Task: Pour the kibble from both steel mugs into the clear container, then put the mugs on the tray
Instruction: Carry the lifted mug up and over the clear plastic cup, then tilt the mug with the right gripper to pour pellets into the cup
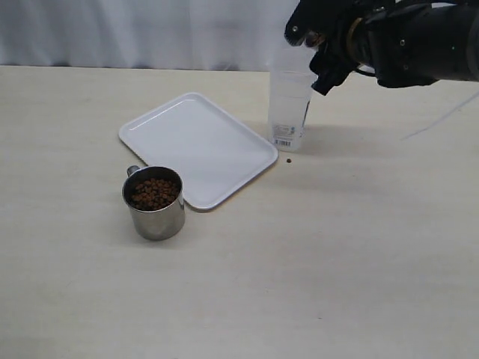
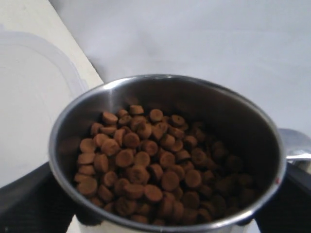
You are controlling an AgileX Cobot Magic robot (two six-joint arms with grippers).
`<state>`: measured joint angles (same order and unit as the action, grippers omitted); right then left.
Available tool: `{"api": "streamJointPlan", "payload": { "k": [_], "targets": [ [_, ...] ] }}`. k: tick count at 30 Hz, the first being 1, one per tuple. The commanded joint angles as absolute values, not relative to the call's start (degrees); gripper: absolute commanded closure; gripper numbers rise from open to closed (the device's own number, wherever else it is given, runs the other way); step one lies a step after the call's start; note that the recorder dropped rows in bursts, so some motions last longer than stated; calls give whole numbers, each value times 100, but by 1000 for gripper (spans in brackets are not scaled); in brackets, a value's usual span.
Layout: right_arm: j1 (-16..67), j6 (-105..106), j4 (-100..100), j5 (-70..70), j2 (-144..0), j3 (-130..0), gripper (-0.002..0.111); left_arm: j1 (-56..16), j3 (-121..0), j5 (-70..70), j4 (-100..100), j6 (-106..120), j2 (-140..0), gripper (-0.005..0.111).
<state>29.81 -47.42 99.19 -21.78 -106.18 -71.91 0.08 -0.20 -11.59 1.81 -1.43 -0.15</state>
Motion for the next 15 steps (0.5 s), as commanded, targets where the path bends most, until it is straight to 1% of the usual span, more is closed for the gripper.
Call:
{"api": "streamJointPlan", "payload": {
  "k": [1,15],
  "targets": [
    [2931,-4581,9995,-2245,-10703,-7455,104,25,0,-1125,215,-163,0,107],
    [2931,-3369,9995,-2237,-10755,-7525,104,25,0,-1125,215,-163,0,107]
  ]
}}
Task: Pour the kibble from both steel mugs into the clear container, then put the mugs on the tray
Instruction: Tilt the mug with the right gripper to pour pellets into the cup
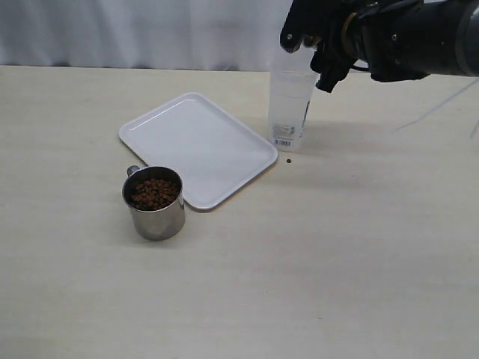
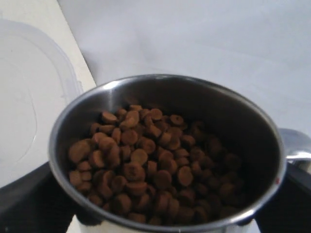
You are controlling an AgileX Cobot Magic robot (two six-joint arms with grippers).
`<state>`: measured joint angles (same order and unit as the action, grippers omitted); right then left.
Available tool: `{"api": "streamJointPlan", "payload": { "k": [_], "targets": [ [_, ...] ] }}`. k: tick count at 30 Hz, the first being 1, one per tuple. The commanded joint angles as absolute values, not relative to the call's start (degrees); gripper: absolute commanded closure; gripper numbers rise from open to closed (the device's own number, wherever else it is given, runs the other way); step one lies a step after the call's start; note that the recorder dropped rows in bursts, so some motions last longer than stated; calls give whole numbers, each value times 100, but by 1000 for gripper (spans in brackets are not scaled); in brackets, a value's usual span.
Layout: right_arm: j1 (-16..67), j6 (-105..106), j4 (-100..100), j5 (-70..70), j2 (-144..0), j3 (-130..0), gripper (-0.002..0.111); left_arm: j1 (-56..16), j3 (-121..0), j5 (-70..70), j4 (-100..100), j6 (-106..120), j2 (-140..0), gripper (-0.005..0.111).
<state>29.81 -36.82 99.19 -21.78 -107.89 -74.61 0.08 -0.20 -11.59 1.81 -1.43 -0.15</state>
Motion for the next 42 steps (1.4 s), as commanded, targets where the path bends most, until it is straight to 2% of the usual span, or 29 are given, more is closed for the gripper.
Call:
{"api": "streamJointPlan", "payload": {
  "k": [1,42],
  "targets": [
    [2931,-3348,9995,-2237,-10755,-7525,104,25,0,-1125,215,-163,0,107],
    [2943,-1586,9995,-1889,-10812,-7738,104,25,0,-1125,215,-163,0,107]
  ]
}}
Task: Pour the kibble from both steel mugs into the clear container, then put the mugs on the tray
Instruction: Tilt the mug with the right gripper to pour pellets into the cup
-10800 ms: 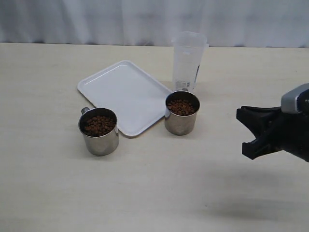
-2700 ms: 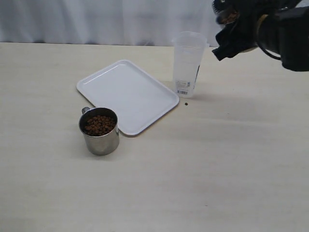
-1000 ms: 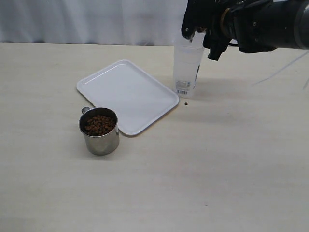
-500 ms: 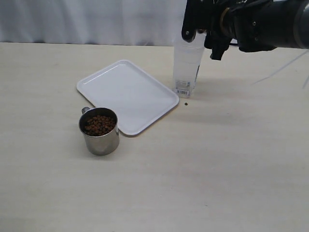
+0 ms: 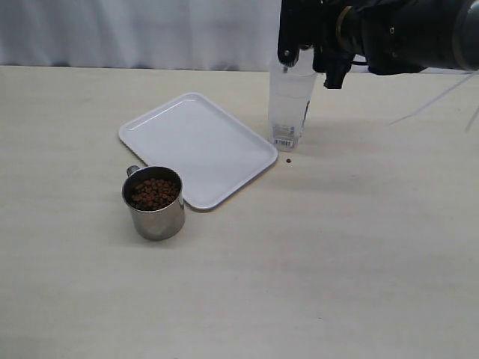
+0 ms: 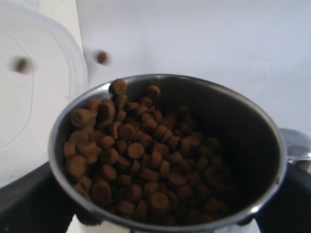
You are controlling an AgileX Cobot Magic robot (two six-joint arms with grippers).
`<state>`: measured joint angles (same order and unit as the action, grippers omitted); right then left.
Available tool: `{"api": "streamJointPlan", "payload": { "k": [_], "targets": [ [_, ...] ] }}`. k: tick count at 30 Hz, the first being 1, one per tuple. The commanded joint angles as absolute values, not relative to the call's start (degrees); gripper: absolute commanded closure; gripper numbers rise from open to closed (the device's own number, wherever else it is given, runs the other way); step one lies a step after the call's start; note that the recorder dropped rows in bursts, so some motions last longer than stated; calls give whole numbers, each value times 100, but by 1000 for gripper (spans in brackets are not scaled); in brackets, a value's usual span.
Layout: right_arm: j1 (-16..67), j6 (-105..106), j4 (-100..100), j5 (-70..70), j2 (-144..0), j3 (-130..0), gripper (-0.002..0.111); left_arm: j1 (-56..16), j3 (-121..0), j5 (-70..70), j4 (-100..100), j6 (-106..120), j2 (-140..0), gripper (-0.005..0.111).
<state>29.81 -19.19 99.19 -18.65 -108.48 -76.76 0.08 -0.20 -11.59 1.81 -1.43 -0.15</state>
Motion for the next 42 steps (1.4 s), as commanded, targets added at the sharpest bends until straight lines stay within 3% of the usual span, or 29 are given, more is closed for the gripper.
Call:
{"api": "streamJointPlan", "payload": {
  "k": [1,42],
  "targets": [
    [2943,-1550,9995,-1889,-10812,-7738,104,25,0,-1125,215,-163,0,107],
    [2943,432,9995,-1979,-11062,-7877,104,25,0,-1125,215,-163,0,107]
  ]
}}
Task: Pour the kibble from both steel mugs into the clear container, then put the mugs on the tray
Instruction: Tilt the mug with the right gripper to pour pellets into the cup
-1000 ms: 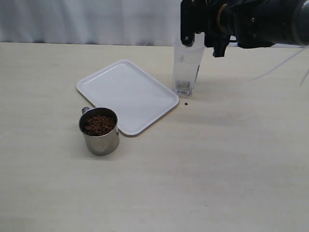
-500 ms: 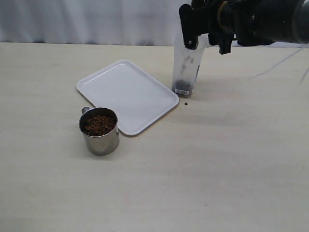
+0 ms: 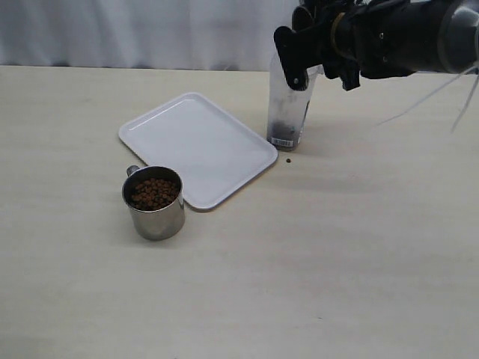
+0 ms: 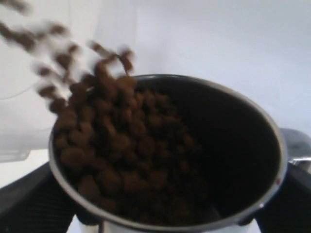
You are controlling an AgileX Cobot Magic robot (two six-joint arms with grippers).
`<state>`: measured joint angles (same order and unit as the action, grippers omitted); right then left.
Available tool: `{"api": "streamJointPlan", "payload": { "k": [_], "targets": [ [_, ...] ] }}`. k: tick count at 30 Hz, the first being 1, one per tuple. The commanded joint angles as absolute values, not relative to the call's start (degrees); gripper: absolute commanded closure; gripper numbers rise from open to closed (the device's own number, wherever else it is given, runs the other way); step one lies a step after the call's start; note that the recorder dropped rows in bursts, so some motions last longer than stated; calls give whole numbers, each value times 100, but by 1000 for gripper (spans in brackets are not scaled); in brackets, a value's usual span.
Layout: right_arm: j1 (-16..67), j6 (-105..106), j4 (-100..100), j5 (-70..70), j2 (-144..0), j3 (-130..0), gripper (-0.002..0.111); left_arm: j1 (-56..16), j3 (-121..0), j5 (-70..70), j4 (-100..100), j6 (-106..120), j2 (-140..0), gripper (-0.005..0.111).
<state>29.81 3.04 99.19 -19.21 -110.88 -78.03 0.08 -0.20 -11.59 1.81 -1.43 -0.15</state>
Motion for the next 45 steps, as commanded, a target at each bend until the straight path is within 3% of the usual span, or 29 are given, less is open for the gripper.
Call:
{"api": "streamJointPlan", "payload": {
  "k": [1,45],
  "targets": [
    [2943,432,9995,-1979,-11062,-7908,104,25,0,-1125,215,-163,0,107],
    [3349,2643,9995,-2385,-11062,-8087,104,25,0,-1125,215,-163,0,107]
  ]
}}
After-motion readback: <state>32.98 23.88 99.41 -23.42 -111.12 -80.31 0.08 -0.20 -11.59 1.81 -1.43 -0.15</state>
